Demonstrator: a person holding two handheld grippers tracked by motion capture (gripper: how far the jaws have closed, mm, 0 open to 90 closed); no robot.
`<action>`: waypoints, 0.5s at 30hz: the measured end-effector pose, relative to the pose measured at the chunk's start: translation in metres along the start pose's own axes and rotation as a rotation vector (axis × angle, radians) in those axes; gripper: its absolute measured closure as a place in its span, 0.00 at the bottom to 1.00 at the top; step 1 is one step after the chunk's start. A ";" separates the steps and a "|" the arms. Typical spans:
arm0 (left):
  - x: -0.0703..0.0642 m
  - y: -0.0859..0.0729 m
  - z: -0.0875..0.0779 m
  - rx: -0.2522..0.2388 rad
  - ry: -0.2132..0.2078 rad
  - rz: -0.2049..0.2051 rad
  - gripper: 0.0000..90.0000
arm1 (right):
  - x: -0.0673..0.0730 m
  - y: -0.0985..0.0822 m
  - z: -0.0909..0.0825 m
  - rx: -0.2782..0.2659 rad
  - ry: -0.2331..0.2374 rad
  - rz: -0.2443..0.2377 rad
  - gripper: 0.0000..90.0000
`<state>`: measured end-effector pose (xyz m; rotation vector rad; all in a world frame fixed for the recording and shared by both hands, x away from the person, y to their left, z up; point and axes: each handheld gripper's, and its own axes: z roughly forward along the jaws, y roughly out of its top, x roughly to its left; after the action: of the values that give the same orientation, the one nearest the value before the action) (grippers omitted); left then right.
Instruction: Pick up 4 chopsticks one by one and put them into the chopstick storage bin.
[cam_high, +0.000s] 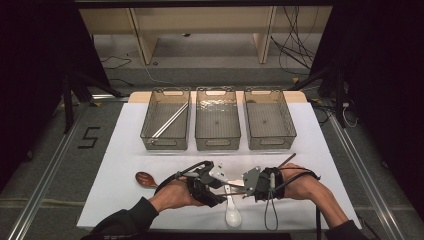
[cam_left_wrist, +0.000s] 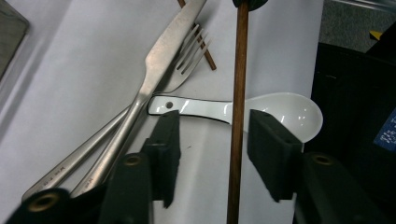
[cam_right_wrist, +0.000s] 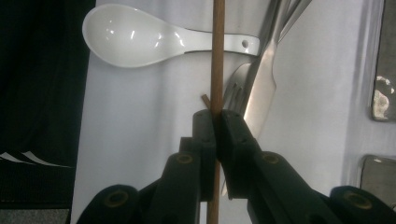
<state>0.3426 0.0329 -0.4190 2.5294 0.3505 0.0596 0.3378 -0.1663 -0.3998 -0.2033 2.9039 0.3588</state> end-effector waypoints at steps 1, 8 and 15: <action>0.000 0.000 0.001 -0.002 -0.003 -0.005 0.64 | 0.000 0.000 0.000 -0.002 -0.001 0.000 0.95; -0.001 0.002 0.001 0.010 -0.046 0.012 0.79 | 0.002 0.003 0.001 -0.001 -0.003 -0.012 0.95; -0.002 0.002 0.002 0.013 -0.073 0.030 0.92 | 0.002 0.004 0.001 0.002 -0.003 -0.020 0.95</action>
<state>0.3414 0.0300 -0.4195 2.5422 0.2850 -0.0235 0.3353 -0.1629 -0.4003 -0.2309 2.8968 0.3527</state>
